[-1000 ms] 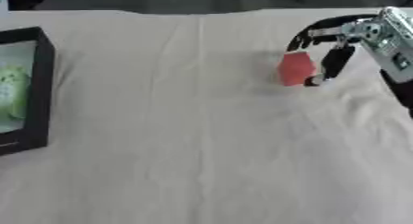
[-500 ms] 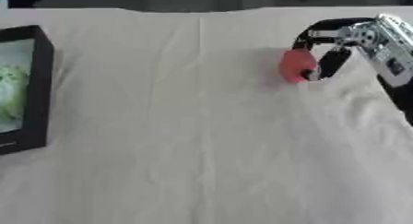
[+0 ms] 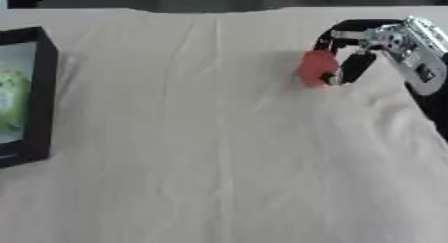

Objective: Pick up the objects with one hand, pass them to the other hand, and then place them into the box on the other side of the table.

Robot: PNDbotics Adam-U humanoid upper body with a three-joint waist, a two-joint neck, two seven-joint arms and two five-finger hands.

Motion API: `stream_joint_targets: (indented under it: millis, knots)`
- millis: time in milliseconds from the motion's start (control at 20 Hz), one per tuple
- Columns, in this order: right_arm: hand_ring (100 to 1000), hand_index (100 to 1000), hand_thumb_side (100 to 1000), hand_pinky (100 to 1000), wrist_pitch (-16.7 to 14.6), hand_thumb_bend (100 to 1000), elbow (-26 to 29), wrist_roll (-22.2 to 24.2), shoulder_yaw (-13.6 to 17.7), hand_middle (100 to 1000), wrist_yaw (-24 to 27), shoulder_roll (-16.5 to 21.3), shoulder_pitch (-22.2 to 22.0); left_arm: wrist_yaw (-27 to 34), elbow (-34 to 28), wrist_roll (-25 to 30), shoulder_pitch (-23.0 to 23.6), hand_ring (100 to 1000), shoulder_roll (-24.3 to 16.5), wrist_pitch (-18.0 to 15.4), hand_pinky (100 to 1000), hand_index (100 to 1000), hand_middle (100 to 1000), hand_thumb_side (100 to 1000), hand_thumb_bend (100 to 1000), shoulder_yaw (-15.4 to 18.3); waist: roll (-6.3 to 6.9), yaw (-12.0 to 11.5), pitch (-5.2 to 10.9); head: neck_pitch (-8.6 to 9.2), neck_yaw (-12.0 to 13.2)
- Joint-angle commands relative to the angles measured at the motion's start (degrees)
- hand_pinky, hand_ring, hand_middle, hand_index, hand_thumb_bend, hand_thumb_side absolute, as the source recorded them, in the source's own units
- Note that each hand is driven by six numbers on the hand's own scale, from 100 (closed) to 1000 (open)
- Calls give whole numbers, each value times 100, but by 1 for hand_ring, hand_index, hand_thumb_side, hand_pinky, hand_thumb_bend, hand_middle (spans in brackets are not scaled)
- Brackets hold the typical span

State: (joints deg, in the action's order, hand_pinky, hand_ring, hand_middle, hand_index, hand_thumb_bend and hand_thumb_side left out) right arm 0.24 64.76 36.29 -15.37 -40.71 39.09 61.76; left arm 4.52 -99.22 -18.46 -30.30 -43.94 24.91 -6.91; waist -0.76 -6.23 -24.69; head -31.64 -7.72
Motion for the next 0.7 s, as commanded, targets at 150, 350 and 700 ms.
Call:
stream_joint_targets:
  millis: [150,350,700]
  knots:
    - [685,553,100,788,499,100,816,-532,200,473,694,276,-71,-8,-128,-1,-28,660,-138,-18,693,704,621,405,347,54,42,39,245,-45,32]
    - [659,547,100,737,1365,100,1874,-1135,215,450,1745,500,-579,-13,-135,-9,-29,659,-130,-13,691,703,621,402,348,58,68,73,297,-38,40]
    - [638,548,100,689,2648,100,3673,-2067,168,433,3219,585,-1473,-54,-157,-39,-56,659,-114,-10,689,704,621,392,355,80,168,159,394,-99,128]
